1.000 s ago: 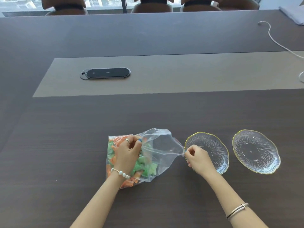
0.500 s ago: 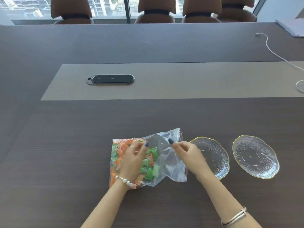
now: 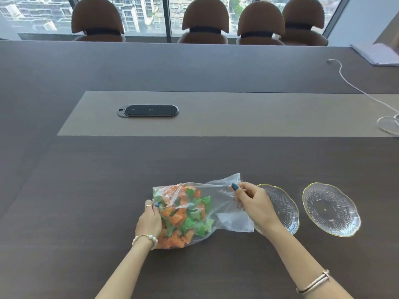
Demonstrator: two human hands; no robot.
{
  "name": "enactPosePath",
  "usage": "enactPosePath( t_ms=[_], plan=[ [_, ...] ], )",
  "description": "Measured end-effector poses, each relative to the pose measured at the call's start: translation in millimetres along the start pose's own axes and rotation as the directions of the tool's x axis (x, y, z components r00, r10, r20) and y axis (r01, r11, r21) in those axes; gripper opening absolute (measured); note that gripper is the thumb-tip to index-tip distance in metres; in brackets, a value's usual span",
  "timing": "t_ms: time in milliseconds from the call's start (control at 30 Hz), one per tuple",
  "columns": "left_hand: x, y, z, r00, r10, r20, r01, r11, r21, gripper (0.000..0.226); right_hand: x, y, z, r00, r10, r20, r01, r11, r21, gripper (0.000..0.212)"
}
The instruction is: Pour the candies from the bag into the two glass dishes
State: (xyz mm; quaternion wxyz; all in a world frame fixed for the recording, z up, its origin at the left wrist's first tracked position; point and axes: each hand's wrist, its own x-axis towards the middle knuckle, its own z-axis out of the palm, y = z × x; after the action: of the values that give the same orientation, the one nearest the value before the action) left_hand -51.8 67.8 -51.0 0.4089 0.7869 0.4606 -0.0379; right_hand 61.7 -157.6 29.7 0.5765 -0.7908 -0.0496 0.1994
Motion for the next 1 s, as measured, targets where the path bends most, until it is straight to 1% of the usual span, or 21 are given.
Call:
enactPosePath(
  t_ms=[100,167,267,333,400,533,633,833,1000],
  plan=[
    [-6.9,5.8,0.7,0.996,0.076,-0.041,-0.082,0.980,-0.179,0.016,2.7,-7.6,-10.5,0.999,-0.052,0.000,0.052,0.997,0.056,0.022],
    [-10.6,11.6,1.6,0.992,0.105,-0.070,-0.120,0.957,-0.263,0.021,3.6,-10.0,-19.6,0.998,-0.069,-0.017,0.070,0.995,0.072,0.020],
    [-16.6,25.0,4.2,0.987,0.135,-0.089,-0.159,0.920,-0.360,0.023,2.2,-11.0,-36.6,0.996,-0.078,-0.031,0.080,0.994,0.080,0.018],
    [-23.9,39.5,4.0,0.983,0.157,-0.099,-0.184,0.886,-0.425,0.026,1.4,-9.3,-50.5,0.996,-0.063,-0.065,0.070,0.990,0.119,0.017],
    [-33.5,57.8,2.3,0.972,0.205,-0.117,-0.236,0.861,-0.451,0.027,1.5,-5.5,-65.7,0.994,-0.032,-0.100,0.049,0.985,0.164,0.015],
    [-52.5,96.0,2.3,0.940,0.313,-0.133,-0.339,0.838,-0.427,0.024,2.5,7.9,-94.9,0.991,0.041,-0.127,-0.013,0.977,0.214,0.018],
    [-65.5,118.3,6.6,0.924,0.358,-0.138,-0.383,0.838,-0.389,0.028,4.9,23.3,-111.2,0.988,0.098,-0.117,-0.069,0.970,0.232,0.018],
    [-93.9,147.5,21.7,0.908,0.387,-0.162,-0.418,0.868,-0.267,0.018,12.1,53.4,-132.4,0.982,0.181,-0.047,-0.163,0.950,0.268,0.018],
    [-113.9,166.5,30.9,0.900,0.388,-0.201,-0.429,0.872,-0.236,0.017,18.3,64.9,-142.9,0.974,0.227,0.002,-0.215,0.921,0.326,0.020]
  ],
)
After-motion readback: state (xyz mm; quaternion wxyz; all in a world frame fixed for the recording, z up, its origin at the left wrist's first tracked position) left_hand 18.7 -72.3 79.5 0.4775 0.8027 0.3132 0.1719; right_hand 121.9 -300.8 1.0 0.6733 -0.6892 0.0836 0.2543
